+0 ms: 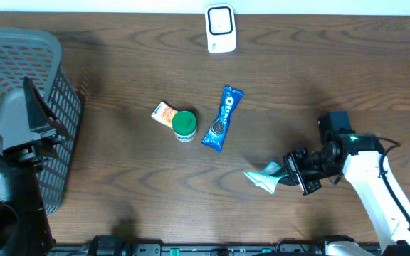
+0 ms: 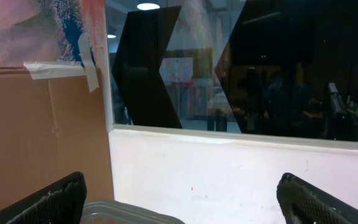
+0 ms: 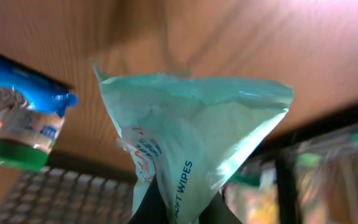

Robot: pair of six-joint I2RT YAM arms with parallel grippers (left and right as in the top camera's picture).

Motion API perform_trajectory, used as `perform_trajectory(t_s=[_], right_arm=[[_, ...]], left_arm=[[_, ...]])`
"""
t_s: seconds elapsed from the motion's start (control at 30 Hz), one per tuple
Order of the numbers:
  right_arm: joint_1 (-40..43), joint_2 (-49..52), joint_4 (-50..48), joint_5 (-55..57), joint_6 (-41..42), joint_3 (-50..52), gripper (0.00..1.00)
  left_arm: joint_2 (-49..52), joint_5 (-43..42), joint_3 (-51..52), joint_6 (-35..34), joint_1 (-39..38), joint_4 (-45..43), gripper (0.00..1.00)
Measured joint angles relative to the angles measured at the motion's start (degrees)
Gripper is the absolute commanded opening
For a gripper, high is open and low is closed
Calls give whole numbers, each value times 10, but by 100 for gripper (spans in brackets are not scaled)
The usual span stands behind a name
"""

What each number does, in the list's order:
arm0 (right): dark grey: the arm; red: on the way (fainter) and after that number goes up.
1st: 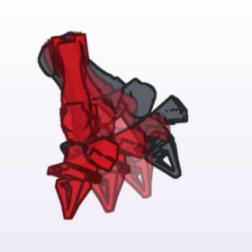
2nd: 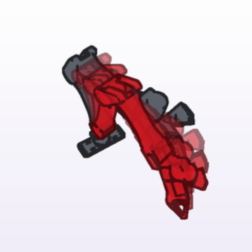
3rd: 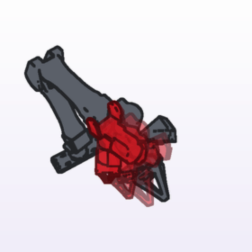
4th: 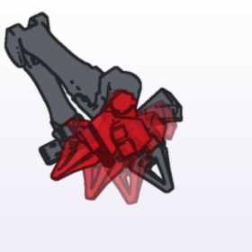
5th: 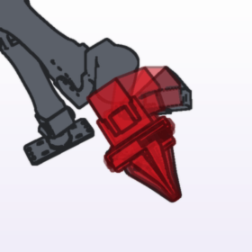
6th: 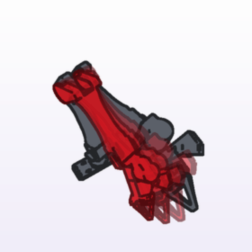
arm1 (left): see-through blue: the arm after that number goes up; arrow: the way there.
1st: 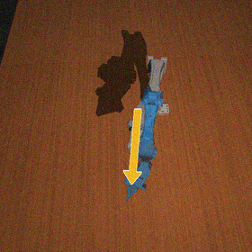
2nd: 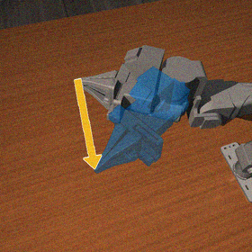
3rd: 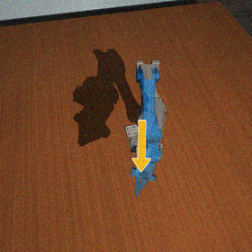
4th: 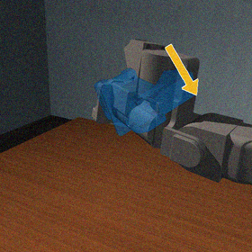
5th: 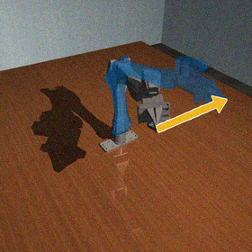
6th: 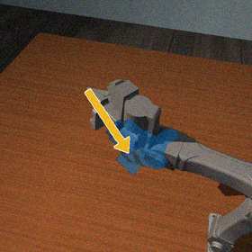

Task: Scan the item barcode
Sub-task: 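Reach the right gripper to the mint-green wipes pack and grasp it, then lift the wipes pack and hold it up to the white scanner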

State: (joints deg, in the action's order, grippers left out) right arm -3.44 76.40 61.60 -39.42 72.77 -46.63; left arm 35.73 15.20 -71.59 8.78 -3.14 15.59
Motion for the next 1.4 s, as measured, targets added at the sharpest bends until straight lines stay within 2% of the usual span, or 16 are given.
perform_trajectory(t_s=[0.2, 0.37, 0.53, 0.63, 0.8, 0.93, 1.23, 1.4], right_arm=[[0, 20, 1, -97, 70, 0, 2], [0, 27, 9, -125, 45, 0, 2], [0, 27, 94, -105, 17, 0, 1], [0, 27, 145, -116, 38, 0, 2], [0, 27, 148, -182, 88, 0, 2], [0, 27, 98, -217, 138, 0, 2], [0, 27, -149, -228, 194, 0, 2], [0, 27, -195, -224, 198, -1, 1]], left_arm=[[0, 0, 0, 0, 0, 0, 98], [0, 0, 0, 0, 0, 0, 98], [0, 0, 0, -3, 0, 0, 98], [0, 0, 0, -15, 0, 0, 98], [0, 0, 0, -30, 0, 0, 97], [0, 0, 0, -53, 0, -1, 98], [-67, 0, 0, -77, 0, 7, 98], [-134, -17, 0, -78, 0, 10, 98]])
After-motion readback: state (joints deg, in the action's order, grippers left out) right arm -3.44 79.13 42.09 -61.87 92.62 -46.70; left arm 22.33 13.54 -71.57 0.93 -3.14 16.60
